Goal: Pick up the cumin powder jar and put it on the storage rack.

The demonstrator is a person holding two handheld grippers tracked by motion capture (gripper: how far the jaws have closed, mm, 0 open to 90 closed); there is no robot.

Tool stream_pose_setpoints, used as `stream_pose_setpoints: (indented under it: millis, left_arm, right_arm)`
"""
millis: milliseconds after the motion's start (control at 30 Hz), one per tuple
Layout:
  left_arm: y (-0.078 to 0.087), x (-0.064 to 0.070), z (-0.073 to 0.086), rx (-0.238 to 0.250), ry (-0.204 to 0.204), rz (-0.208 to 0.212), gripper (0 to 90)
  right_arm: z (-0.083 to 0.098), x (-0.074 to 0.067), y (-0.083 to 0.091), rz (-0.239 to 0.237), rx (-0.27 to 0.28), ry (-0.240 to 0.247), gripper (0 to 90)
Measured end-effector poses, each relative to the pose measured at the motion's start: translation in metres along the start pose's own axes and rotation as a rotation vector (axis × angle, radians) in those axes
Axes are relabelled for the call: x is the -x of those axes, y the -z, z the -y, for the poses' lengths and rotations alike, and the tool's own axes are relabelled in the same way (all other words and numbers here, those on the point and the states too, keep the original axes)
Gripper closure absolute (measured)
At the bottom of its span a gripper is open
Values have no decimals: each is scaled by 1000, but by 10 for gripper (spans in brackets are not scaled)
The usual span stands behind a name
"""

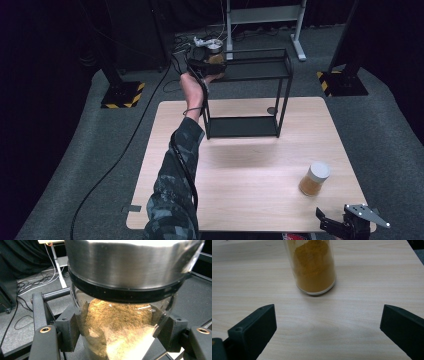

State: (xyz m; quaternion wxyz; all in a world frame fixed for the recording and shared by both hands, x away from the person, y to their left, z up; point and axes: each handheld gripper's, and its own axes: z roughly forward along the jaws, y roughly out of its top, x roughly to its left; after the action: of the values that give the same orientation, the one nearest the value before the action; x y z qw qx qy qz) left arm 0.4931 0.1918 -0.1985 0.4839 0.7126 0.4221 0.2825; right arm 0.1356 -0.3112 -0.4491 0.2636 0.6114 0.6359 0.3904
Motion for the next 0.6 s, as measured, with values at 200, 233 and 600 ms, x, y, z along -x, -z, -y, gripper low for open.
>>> stream_pose_setpoints:
  millis: [200, 233, 600]
  left_arm:
    - [-1, 0, 1, 4, 1, -2, 299]
    - [0, 1, -1, -3, 0, -4, 299]
    - [10, 7, -4, -8, -18, -16, 191]
  right_arm:
    - [0, 0, 0, -1, 0, 1, 0]
    - [0, 0, 0, -1, -1, 2, 0]
    - [0, -1, -1, 0, -2, 4, 0]
